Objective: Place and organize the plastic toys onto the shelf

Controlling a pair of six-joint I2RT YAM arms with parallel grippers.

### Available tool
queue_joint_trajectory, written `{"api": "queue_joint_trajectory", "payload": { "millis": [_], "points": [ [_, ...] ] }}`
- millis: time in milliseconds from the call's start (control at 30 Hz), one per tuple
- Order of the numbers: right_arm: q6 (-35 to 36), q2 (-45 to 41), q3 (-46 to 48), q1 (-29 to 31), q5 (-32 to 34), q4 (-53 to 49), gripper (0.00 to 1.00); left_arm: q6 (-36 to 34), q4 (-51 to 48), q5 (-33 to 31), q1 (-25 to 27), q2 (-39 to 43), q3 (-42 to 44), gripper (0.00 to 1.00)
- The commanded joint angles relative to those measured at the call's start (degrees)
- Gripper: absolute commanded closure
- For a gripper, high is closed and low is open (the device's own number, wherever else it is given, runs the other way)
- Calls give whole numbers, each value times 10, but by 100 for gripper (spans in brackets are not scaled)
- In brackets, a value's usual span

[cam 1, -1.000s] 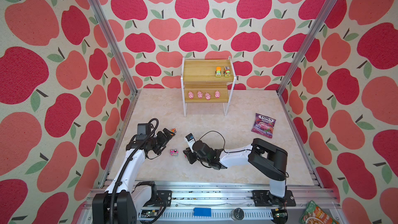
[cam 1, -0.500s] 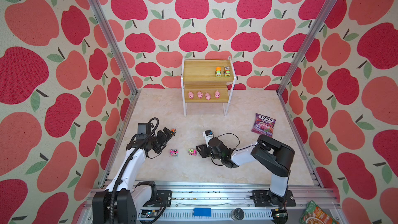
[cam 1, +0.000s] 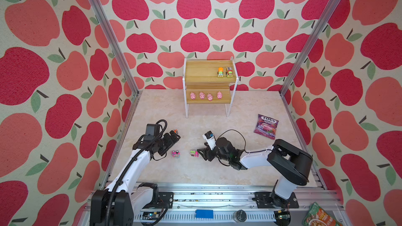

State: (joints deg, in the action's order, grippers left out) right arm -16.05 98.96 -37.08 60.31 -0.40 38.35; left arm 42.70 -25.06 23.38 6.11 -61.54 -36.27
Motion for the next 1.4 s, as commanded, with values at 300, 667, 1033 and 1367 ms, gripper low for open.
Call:
{"api": "queue_joint_trajectory", "payload": {
  "millis": [300, 667, 1033, 1367],
  "points": [
    [220, 27, -61, 15, -65, -79, 33, -13, -32, -53, 27, -5, -16, 4],
    [271, 88, -138, 26, -58, -153, 44, -29, -40, -53, 27, -24, -40, 5],
    [258, 121, -169, 34, -52, -179, 63, -47, -51, -69, 28, -31, -68, 5],
    [127, 94, -150, 33, 42, -131, 84, -51, -49, -81, 28, -42, -90, 5]
  ]
}}
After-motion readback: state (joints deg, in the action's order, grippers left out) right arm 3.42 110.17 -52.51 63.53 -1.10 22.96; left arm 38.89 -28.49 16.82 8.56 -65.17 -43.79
